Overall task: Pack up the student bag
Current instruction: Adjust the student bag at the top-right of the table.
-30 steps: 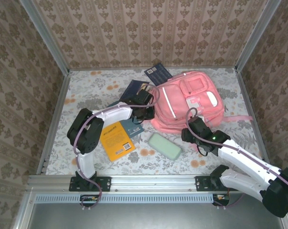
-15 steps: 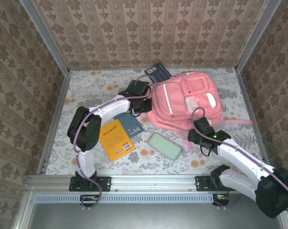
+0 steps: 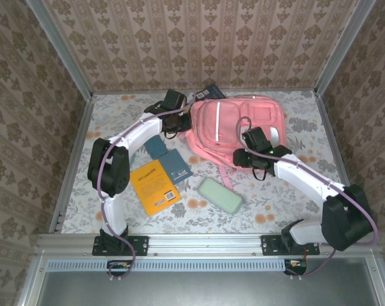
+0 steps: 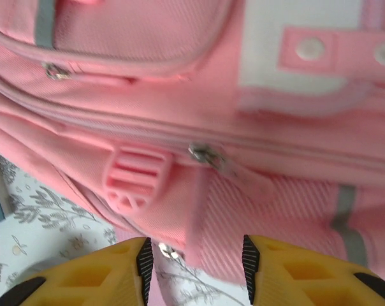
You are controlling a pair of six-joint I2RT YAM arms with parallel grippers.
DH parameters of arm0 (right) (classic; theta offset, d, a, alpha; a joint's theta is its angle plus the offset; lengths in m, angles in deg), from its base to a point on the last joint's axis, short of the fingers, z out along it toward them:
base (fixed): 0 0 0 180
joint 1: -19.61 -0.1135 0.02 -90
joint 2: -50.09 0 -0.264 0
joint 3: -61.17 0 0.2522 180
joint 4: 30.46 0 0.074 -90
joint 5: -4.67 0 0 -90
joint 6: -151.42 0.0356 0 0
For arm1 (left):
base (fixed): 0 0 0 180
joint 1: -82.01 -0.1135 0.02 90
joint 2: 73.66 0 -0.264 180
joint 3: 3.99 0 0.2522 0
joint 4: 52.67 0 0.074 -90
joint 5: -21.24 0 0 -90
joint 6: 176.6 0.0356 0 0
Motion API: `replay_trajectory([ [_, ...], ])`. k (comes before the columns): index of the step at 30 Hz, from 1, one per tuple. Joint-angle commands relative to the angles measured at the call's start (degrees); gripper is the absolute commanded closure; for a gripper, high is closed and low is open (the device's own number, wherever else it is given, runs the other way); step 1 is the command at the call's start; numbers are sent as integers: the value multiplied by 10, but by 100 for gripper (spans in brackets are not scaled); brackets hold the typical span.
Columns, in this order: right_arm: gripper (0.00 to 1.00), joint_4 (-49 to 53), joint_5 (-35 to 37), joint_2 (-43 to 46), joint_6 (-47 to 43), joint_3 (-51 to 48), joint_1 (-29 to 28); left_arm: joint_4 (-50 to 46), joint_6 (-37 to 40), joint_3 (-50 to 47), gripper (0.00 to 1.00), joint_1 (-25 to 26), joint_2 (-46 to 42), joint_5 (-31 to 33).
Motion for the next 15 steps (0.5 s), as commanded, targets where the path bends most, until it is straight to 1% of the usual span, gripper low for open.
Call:
replay_trajectory([
  [1,54,12,-13,-43,-45,39,-2,-7,20,13,86,4,8,-17],
  [4,54,20,-21,-62,-44,54,-5,-12,22,-3,64,5,-8,-21],
  [5,54,22,-20,-63,-40,53,-8,-12,22,-15,59,5,-18,-19],
  [9,56,23,-15,-45,-6,27,-17,7,21,-78,56,23,-69,-18],
  [12,57,26,-6,-22,24,-8,-21,31,18,-131,56,56,-104,-22],
  [15,55,42,35,6,39,-37,-22,57,13,-178,55,98,-129,-19],
])
